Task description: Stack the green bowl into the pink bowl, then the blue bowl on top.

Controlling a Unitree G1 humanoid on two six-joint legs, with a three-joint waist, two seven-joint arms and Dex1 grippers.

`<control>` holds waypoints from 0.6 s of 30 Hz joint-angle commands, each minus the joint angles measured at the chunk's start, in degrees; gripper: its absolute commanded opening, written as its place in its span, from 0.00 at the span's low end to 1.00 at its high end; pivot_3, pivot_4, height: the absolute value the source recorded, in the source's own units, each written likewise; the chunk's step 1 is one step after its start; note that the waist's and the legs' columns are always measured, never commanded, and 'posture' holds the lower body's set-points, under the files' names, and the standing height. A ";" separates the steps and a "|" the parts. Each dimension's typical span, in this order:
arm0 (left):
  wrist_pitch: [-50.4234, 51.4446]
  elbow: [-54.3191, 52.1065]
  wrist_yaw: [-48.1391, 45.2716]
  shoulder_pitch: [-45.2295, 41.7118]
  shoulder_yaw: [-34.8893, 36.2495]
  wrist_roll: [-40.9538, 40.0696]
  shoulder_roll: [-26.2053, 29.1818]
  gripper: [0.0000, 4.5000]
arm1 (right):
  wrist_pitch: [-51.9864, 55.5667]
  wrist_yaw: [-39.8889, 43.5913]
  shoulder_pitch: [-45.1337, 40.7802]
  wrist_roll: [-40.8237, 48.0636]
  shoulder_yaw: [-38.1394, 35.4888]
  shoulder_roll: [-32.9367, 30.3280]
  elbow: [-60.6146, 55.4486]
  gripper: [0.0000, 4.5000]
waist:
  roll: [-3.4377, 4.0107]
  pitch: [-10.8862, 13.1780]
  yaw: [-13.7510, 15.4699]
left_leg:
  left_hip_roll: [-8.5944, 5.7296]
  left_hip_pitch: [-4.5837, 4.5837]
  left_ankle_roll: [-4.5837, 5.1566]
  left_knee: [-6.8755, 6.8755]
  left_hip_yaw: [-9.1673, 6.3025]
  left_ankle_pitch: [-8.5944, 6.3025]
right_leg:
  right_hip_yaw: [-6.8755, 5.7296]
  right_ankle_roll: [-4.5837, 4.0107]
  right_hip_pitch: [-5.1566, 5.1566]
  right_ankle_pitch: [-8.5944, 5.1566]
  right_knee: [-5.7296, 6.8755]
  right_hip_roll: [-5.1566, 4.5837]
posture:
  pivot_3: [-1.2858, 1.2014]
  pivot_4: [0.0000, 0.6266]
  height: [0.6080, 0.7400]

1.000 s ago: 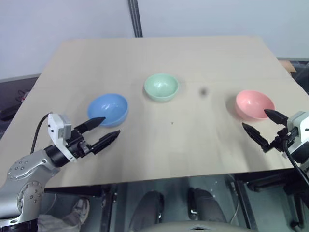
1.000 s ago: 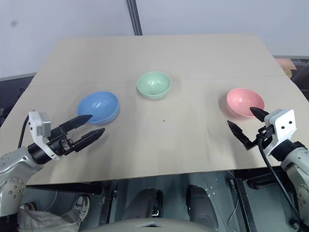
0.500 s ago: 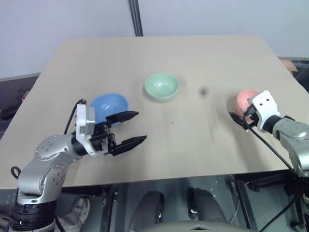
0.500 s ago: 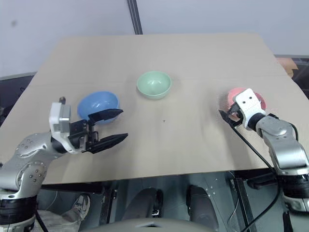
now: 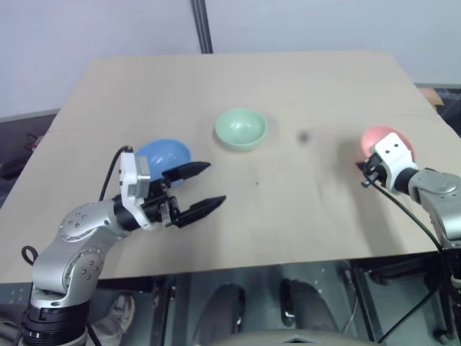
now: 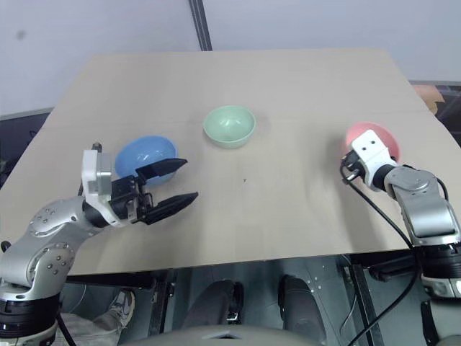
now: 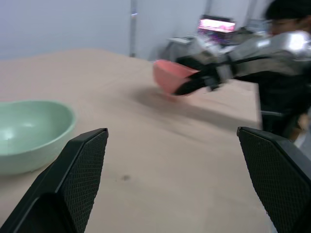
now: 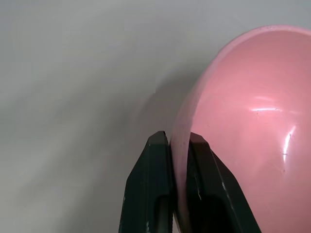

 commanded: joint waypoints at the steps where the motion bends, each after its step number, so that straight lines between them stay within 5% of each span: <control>1: -0.23 1.09 5.22 -2.27 -0.45 3.78 -0.63 1.00 | 2.79 2.38 1.11 1.08 7.03 0.31 -11.07 0.01 | -0.01 0.00 0.04 | 0.02 0.01 0.00 0.00 -0.06 0.00 | -0.06 0.02 0.02 0.00 0.00 0.02 | 0.52 0.24 1.00; 6: 0.56 2.54 7.64 -4.83 -1.55 5.60 -0.81 1.00 | 5.73 -0.99 -2.84 -1.46 13.82 5.65 -8.77 0.01 | -0.04 0.02 0.05 | -0.07 -0.08 -0.01 0.23 -0.03 0.01 | -0.05 -0.17 0.02 -0.10 0.04 -0.10 | 0.52 0.24 1.00; 9: 0.34 2.72 9.66 -5.90 -2.91 8.87 -0.59 1.00 | 5.01 -2.36 -5.09 -3.69 15.89 8.03 -4.91 0.33 | -0.11 0.03 -0.01 | -0.10 -0.03 -0.02 0.30 0.00 0.01 | -0.03 -0.20 0.07 -0.07 0.07 -0.12 | 0.52 0.24 1.00; 12: 0.54 2.84 11.49 -6.81 -4.94 12.75 0.10 1.00 | 4.54 -2.50 -5.70 -4.64 16.43 8.68 -4.64 0.53 | -0.11 0.04 0.22 | -0.10 -0.05 -0.02 0.30 -0.06 0.01 | -0.07 -0.35 0.07 0.01 0.09 -0.12 | 0.52 0.24 1.00; 16: 2.10 4.80 13.77 -12.04 -9.68 20.33 2.40 1.00 | 8.05 -2.12 -5.18 -0.99 11.75 9.33 -11.95 0.94 | -0.12 0.06 0.26 | -0.17 -0.35 -0.11 0.31 -0.11 0.06 | -0.10 -0.17 -0.14 0.15 0.07 -0.16 | 0.52 0.24 1.00; 18: 4.02 7.17 13.82 -17.45 -13.42 24.28 4.01 1.00 | 10.47 -1.65 -4.37 2.98 7.91 10.13 -16.49 0.94 | -0.12 0.06 0.22 | -0.18 -0.53 -0.10 0.39 -0.26 0.06 | -0.22 -0.15 -0.22 0.16 0.08 -0.16 | 0.52 0.24 1.00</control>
